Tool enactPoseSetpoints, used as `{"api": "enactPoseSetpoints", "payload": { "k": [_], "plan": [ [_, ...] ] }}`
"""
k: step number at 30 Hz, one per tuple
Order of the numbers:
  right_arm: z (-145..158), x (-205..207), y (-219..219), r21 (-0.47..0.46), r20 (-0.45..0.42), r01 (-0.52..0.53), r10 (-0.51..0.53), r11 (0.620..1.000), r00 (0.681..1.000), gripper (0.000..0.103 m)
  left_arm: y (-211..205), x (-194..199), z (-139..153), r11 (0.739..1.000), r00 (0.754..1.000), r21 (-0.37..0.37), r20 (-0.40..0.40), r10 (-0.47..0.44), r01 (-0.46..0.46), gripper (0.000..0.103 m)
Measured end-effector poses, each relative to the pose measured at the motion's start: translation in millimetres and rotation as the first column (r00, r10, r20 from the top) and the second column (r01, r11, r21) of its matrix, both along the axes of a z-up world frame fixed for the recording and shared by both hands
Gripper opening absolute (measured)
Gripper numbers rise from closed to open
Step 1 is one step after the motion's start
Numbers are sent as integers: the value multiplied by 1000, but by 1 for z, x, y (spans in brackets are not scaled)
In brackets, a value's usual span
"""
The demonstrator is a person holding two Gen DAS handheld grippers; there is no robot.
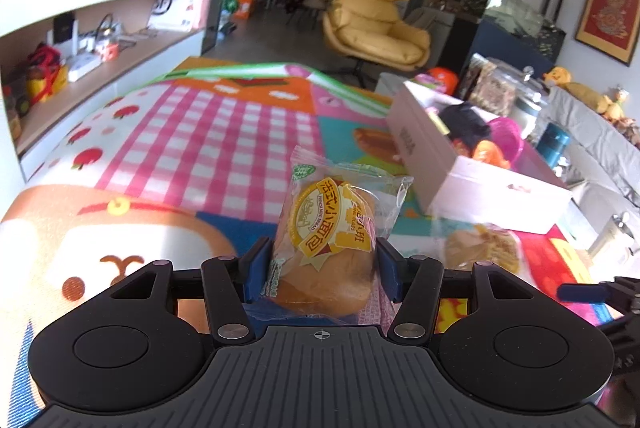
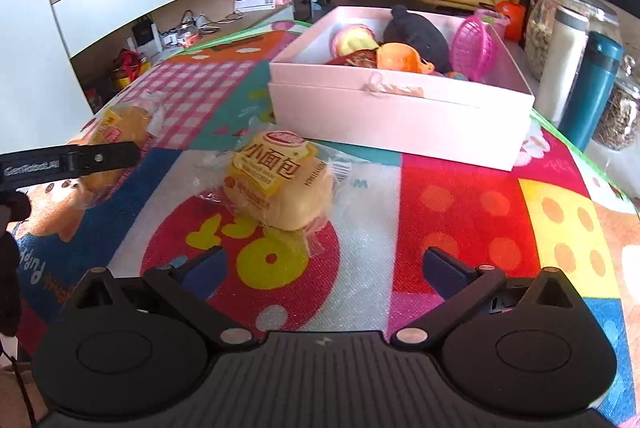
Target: Organize objects
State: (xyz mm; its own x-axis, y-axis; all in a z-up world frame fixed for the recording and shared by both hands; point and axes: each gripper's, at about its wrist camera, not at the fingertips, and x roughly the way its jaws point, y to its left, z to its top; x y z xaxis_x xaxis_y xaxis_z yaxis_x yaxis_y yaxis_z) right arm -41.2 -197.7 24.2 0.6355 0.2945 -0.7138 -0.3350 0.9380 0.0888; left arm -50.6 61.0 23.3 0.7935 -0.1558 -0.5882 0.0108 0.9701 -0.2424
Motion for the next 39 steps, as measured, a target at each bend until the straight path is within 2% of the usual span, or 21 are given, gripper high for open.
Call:
{"api": "enactPoseSetpoints", "payload": {
  "k": [10,14,17,20,22,23,27,32,36,39],
  "plan": [
    [6,23,18,4,7,-77,77,997,997,103,-11,13,8,995,1000,95,-1,-11,11,60],
    [1,31,23,-109,31,-103,107,989,994,103,-17,11,10,992,999,116,-10,-37,38,60],
    [-3,33,7,-186,75,-49,64,981,995,103,-21,9,10,992,999,116,-14,-50,51,60],
    [-4,42,-24,-210,89,99,-81,973,993,103,-24,9,12,992,998,106,-7,-65,65,60],
    [-3,43,-42,-191,96,194,-178,962,979,103,-26,8,12,993,998,98,-4,-70,70,60],
    [-1,39,-48,-174,107,209,-193,962,975,103,-27,8,12,993,997,96,-4,-71,71,60],
    [13,25,-49,-12,66,102,-101,995,993,103,-30,6,9,992,998,104,-7,-67,68,60],
    [14,36,-22,154,-63,82,-73,985,995,103,-27,-1,14,990,998,128,13,-55,53,60],
    [13,37,-1,181,-88,89,-74,979,993,103,-20,-5,16,991,999,132,25,-31,27,60],
    [9,36,11,95,-65,48,-42,994,997,103,-13,-7,15,993,1000,118,24,-13,10,60]
  ]
}}
